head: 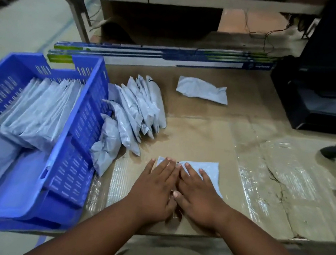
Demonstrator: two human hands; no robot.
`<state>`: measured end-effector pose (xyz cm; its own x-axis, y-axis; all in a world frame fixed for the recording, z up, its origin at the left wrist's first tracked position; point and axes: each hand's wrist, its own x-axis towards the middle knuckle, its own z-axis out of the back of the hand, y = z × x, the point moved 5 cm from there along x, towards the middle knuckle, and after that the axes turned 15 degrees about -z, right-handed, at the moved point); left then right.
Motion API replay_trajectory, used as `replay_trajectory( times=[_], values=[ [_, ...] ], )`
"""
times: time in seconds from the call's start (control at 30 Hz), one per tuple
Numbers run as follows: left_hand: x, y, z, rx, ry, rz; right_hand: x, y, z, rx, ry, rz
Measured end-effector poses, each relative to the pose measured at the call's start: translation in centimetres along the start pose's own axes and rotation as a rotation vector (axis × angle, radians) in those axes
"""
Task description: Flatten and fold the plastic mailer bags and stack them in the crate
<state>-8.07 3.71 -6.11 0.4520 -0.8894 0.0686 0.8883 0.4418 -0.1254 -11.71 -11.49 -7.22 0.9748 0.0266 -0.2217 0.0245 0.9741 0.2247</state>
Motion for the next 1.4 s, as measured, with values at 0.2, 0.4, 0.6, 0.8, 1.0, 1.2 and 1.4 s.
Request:
replay_trajectory(
  times=[0.2,0.4,0.6,0.8,1.0,1.2,1.4],
  values=[
    [0.2,-0.6,-2.0,-0.099,0.144,-0.056,-0.9,-1.2,1.7,0.309,-0.051,0.076],
    [2.0,-1.6,0.2,0.076,0.075,-0.081,-2.5,-5.9,-0.4,0.042,-0.202,-0.104],
    [4.2,-3.7,-1.1,-0.127,0.108,-0.136,-2.0,-5.7,0.5,0.043,-0.072,-0.071],
    [3.9,-2.5,-1.3,-0.088,-0.002,-0.115,-0.5,-4.3,4.4,0.043,-0.213,-0.133],
    [3.3,-0.6,-2.4,-0.012,-0.010,-0.052,0.1,-2.7,0.1,-0.061,-0.170,-0.076],
    [0.8,2.0,-2.9,0.063,0.090,0.069,-0.4,-4.2,-0.1,-0.076,-0.117,-0.126],
    [-1.1,3.0,-2.4,0.041,0.183,0.232,-2.1,-9.7,0.2,-0.082,-0.044,-0.247]
  ],
)
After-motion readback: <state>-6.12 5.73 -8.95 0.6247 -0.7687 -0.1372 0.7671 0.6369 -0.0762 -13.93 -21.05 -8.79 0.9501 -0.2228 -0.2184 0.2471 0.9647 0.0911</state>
